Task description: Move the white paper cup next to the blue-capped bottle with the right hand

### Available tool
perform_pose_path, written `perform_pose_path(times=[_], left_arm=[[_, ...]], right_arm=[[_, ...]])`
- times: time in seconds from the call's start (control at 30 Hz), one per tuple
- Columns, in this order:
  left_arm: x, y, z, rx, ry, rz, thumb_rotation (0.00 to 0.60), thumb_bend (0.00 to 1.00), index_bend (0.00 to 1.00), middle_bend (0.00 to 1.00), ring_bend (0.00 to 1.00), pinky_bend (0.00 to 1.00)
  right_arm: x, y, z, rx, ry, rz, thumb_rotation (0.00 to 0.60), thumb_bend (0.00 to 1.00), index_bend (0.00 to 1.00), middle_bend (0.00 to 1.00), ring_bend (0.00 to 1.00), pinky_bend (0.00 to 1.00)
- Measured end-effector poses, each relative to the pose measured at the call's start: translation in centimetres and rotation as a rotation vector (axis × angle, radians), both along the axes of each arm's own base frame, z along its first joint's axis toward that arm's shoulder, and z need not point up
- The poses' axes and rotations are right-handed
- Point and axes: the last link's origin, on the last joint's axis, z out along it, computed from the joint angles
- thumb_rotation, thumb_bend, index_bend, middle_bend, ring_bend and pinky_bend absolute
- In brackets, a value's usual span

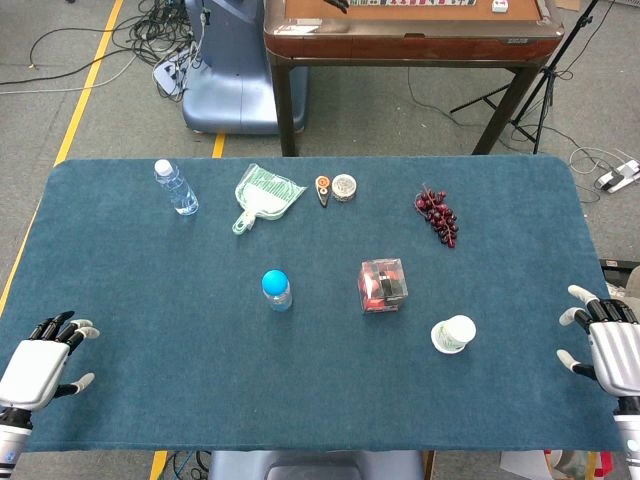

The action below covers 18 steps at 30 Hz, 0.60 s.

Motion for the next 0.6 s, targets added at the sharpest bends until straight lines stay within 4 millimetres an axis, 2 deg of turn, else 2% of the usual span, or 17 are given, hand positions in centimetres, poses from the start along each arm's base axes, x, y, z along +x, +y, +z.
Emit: perform_pose_path(times=[0.2,0.27,0.43,0.6], left_arm=[[0.1,-0.1,-0.1,0.007,0.004,-0.004,0.600,0.06,0.34,0.27,0.14,0.23],[0.1,-0.1,0.0,0.015,0.002,-0.001,0.600,0.06,0.34,0.27,0.14,0.24],[-0.2,-0.1,0.3,0.027,-0.009,0.007,0.600,0.06,0.35,0.27,0.14,0.25],[-0.5,0.0,0.4,0.024,-0.013,0.013,0.600,0.06,0.35,0.27,0.15,0.26]], right_arm=[[-0.3,-0.5,-0.3,0.005,0.013,-0.004,0.600,0.00,0.46,0.20,0.21,0.22],[-0.3,-0.5,-0.3,0.001,0.010,-0.004,0.600,0.00,0.43,0.20,0.18,0.22],[-0.5,-0.5,-0.4,0.000,0.034,-0.015,0.600,0.00,0.19,0.08,0.06,0.21],[-0.9,-1.2,-1.0,0.027,0.097,-0.045,0.600,0.00,0.04,0.00,0.00,0.16]])
